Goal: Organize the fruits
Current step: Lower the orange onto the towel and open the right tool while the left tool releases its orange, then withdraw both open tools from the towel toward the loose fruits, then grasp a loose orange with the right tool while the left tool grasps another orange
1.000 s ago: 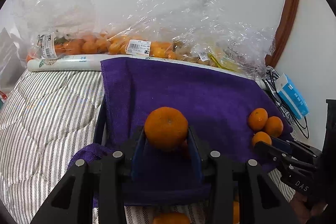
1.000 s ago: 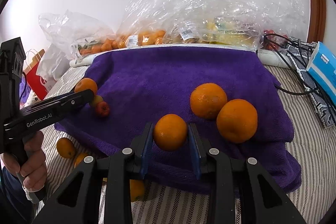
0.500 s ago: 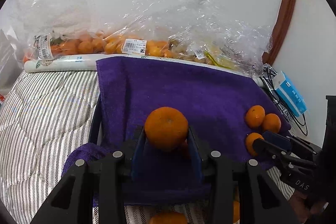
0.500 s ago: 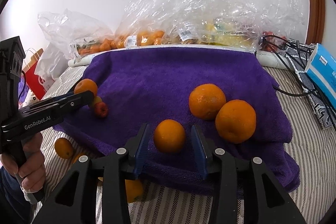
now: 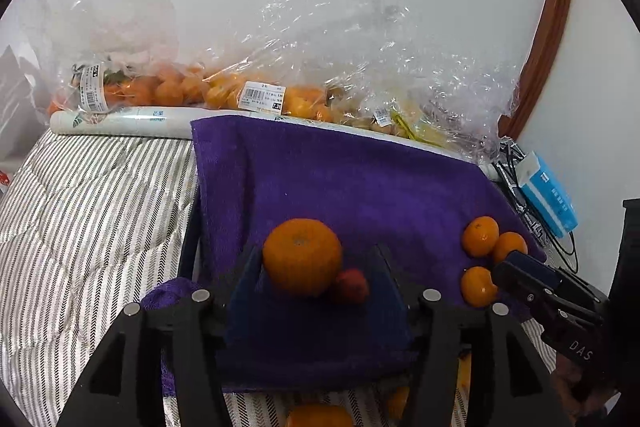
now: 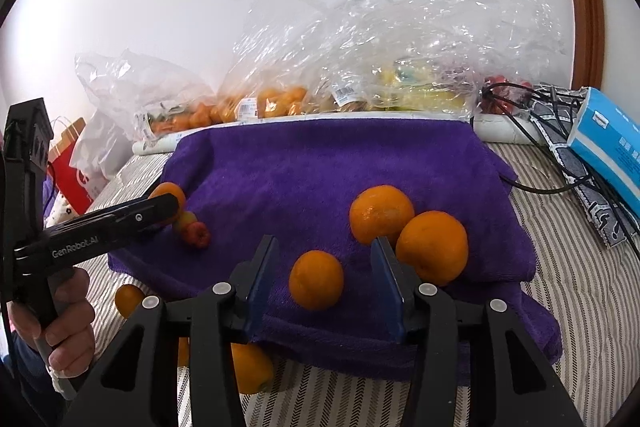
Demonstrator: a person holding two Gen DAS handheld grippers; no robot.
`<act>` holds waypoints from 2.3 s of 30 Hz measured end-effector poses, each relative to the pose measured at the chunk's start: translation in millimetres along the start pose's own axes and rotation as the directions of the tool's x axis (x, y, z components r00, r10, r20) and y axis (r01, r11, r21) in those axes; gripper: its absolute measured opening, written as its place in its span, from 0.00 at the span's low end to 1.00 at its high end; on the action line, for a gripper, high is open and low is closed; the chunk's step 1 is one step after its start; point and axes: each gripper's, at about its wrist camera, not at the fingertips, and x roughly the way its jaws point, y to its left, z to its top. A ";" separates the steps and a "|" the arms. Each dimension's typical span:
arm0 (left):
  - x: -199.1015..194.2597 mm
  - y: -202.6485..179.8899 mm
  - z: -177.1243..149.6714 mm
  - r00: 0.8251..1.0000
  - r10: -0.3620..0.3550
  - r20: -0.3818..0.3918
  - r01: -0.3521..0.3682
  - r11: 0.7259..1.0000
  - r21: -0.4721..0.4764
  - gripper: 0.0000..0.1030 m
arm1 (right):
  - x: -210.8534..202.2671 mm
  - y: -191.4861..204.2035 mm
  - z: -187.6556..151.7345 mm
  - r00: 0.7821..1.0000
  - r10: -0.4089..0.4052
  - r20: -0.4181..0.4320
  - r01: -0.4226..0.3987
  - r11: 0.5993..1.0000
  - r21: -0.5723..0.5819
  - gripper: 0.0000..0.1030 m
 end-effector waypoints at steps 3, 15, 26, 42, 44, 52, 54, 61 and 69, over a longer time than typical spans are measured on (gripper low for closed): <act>1.3 -0.7 0.2 1.000 0.008 -0.005 -0.008 1.000 0.003 0.54 | -0.9 0.4 -0.4 1.000 -0.003 0.005 0.003 1.000 0.000 0.47; 0.0 -1.0 1.1 1.000 -0.002 -0.006 0.002 1.000 -0.009 0.59 | -7.0 1.3 -0.9 0.999 0.015 0.039 -0.016 1.000 0.011 0.48; -10.8 0.0 4.0 0.999 -0.024 0.031 0.025 0.999 -0.020 0.64 | -20.1 2.4 1.1 0.994 0.062 0.095 -0.066 0.997 0.033 0.48; -32.9 -3.1 9.8 0.995 0.027 0.094 -0.028 1.000 0.008 0.68 | -28.8 21.0 3.3 0.998 -0.061 0.036 0.060 0.998 0.024 0.48; -39.9 -1.1 12.1 0.992 0.070 0.108 -0.072 0.997 0.015 0.68 | -35.4 30.8 0.7 0.998 -0.059 0.032 0.059 0.998 0.013 0.48; -62.9 19.0 6.1 0.996 0.054 0.068 -0.051 0.998 -0.045 0.67 | -45.4 64.8 -23.8 0.994 -0.101 -0.043 0.099 0.994 -0.050 0.40; -72.1 24.7 -1.2 0.996 0.058 0.069 -0.054 0.997 -0.053 0.67 | -45.3 65.7 -29.6 0.992 -0.112 -0.055 0.110 0.993 -0.042 0.37; -84.6 32.3 -23.1 0.996 0.081 0.045 -0.079 0.995 -0.061 0.66 | -41.7 64.0 -45.4 0.987 -0.130 -0.090 0.128 0.991 -0.027 0.36; -88.3 26.8 -38.7 0.997 0.077 0.015 -0.077 0.996 -0.045 0.66 | -35.7 63.1 -49.2 0.985 -0.129 -0.114 0.125 0.991 -0.038 0.36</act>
